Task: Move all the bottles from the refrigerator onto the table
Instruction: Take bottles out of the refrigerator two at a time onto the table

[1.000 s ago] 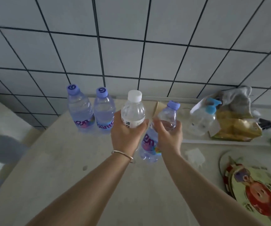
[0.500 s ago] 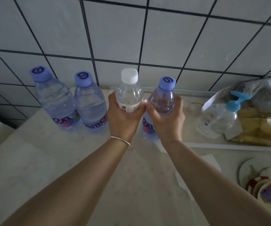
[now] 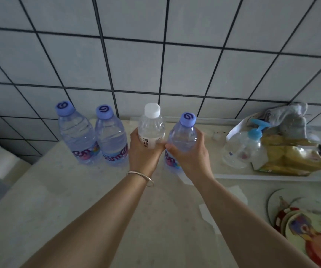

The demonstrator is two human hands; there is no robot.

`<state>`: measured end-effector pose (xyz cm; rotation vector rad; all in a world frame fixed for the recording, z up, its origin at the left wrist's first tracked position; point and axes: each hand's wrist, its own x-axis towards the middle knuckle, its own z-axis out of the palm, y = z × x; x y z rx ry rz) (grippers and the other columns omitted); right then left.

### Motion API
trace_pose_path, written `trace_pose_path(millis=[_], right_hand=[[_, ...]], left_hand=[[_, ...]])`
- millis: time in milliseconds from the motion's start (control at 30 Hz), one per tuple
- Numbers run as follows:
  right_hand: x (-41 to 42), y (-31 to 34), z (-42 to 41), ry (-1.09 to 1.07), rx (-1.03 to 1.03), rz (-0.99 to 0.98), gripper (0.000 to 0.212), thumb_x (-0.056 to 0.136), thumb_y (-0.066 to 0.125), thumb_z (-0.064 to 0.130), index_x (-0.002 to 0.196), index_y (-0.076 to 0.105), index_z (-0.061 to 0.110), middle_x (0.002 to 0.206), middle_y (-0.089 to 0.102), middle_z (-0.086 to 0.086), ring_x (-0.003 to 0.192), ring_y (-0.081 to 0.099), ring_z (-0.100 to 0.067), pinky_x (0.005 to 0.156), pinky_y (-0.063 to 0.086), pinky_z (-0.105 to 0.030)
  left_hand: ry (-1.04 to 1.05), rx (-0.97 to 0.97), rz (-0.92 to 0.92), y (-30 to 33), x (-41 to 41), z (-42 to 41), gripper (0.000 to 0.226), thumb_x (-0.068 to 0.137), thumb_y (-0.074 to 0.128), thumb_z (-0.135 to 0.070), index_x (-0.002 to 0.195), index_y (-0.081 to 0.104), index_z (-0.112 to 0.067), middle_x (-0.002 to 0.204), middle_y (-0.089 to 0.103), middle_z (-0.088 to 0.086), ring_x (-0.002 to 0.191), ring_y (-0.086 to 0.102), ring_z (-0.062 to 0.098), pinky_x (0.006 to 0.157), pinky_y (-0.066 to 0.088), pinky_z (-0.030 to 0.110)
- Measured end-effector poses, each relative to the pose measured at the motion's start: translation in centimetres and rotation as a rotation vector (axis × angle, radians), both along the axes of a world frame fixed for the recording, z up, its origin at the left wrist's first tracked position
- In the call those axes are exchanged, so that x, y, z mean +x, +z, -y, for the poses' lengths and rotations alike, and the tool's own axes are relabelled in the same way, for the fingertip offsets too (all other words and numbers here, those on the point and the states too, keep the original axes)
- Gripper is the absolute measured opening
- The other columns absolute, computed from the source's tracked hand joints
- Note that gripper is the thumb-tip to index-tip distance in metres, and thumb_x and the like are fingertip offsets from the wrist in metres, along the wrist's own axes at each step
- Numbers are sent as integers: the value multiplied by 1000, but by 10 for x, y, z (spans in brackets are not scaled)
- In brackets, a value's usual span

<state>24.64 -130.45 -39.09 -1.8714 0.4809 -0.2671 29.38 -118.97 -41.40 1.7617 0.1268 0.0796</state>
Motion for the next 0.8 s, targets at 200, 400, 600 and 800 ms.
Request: trace_pose_path(millis=[200,400,600,800], right_hand=[[-47,20,2,-38,-119,-73,81,67,81,27,135,37,19,118,50,5,105,50,-8,79,35,-18],[-126,33,-6,-4,-170,-199,56,81,67,35,129,44,20,115,59,0,94,57,-17,77,41,-27],[-241,60,-39,68,-133,-181,51,83,66,37,126,45,19,107,63,-3,93,58,-17,77,37,-24],[-369,102,-76,173,-154,-160,52,82,65,42,126,46,22,105,62,0,99,60,-20,88,46,-33]], left_hand=[[-55,73,23,33,-51,-15,50,71,74,-5,111,50,-23,103,50,-17,96,48,-23,81,33,-1],[-85,237,-54,57,-133,-50,73,74,73,-12,138,37,-6,133,42,17,116,52,29,98,38,30],[-63,240,-106,92,-246,-93,50,80,68,-13,126,49,-11,107,59,3,81,56,17,74,36,22],[2,225,-55,134,-388,-134,31,80,69,-17,108,56,-23,87,65,-3,84,62,19,77,42,26]])
